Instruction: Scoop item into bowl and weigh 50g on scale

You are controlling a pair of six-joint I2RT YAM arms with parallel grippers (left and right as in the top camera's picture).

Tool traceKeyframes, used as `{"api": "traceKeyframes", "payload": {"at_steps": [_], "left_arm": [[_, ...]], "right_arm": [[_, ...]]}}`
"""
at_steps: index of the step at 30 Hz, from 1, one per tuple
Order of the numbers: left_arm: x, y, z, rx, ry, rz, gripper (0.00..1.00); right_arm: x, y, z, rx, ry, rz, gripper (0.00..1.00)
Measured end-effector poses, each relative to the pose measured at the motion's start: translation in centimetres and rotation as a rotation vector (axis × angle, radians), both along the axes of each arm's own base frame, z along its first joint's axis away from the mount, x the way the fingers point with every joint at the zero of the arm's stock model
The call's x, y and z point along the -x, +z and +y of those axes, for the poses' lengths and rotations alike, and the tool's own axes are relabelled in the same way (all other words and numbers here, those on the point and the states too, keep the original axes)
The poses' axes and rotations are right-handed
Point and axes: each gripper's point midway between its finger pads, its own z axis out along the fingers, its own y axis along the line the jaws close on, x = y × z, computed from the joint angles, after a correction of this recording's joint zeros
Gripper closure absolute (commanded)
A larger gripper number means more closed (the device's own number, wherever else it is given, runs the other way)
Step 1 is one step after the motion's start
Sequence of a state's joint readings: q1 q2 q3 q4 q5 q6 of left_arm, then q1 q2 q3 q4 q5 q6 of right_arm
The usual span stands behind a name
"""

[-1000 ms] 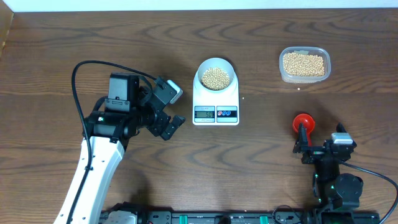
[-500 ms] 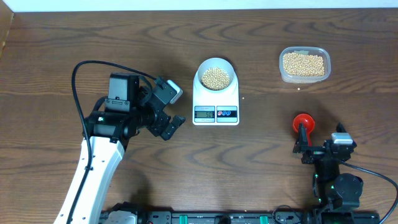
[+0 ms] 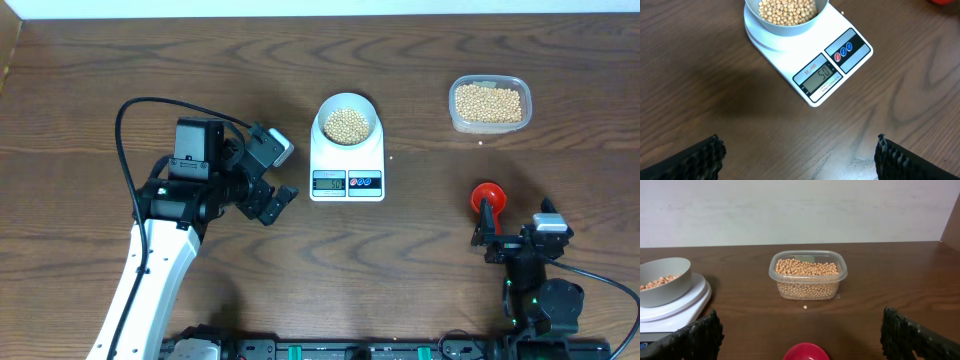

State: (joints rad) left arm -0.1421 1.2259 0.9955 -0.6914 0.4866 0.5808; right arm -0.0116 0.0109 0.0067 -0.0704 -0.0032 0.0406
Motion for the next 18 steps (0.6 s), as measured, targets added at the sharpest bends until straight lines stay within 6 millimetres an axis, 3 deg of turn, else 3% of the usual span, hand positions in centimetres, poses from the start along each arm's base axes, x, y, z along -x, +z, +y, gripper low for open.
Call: {"api": "traceKeyframes", "payload": {"at_steps": [18], "left_arm": [[-0.2,-0.1,1.0,-0.03,0.078,0.01,0.02]], "right_arm": [[0.0,0.0,0.0,0.0,0.0,0.0,0.01]]}}
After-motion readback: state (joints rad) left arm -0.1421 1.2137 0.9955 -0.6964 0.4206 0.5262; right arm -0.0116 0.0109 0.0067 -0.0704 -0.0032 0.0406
